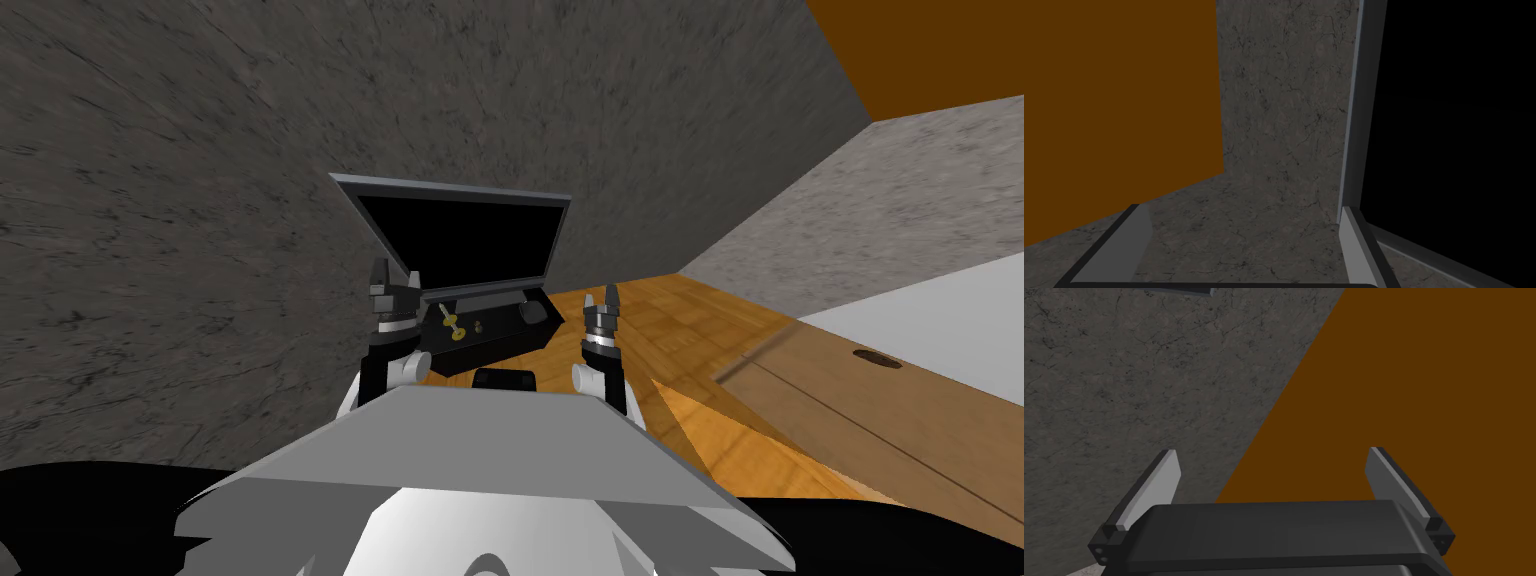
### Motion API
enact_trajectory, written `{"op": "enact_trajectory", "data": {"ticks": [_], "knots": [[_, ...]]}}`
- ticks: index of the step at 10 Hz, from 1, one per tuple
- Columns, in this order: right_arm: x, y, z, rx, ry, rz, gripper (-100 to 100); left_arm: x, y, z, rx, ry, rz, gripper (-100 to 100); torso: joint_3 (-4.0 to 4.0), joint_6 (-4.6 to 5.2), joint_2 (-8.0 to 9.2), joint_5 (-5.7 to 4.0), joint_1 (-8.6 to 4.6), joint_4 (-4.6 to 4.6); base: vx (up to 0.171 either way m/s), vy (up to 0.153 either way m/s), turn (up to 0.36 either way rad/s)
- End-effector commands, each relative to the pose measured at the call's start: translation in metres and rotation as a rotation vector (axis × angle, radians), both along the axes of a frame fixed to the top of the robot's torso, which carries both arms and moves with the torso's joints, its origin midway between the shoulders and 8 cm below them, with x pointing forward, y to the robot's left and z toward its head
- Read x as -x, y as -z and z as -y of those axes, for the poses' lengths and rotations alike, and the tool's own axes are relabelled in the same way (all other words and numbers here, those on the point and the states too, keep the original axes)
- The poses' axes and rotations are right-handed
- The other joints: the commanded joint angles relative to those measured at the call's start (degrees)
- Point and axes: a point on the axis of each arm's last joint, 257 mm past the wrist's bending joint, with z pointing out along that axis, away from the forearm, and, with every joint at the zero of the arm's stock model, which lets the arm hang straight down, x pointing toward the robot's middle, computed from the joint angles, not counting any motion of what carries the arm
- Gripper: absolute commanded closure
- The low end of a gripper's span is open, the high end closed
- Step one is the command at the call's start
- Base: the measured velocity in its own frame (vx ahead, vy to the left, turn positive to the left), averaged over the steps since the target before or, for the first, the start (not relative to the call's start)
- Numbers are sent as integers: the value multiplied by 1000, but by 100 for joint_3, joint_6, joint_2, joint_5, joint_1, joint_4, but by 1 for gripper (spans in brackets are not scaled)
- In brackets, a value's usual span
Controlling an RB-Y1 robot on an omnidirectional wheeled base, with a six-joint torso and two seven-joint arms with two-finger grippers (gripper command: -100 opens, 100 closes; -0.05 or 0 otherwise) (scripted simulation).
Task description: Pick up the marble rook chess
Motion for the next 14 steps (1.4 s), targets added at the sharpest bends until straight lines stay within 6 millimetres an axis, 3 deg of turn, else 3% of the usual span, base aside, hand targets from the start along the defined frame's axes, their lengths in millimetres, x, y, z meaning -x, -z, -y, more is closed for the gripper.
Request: {"op": "enact_trajectory", "data": {"ticks": [1,7,10,13,14], "knots": [[0,0,0,0,0,0,0,-3,1,4,-20,17,-14,-100,0,0,0,0,0,0,-17,7,-30],[0,0,0,0,0,0,0,-21,21,21,-35,86,-139,-100,14,1,23,2,11,5,-54,30,-85],[0,0,0,0,0,0,0,-33,48,26,5,115,-245,-100,15,1,26,4,16,6,-66,33,-179],[0,0,0,0,0,0,0,-42,88,27,70,141,-378,-100,9,2,15,1,5,4,-36,6,-291],[0,0,0,0,0,0,0,-43,90,27,70,141,-387,-100,7,2,12,1,4,3,-16,2,-50]]}}
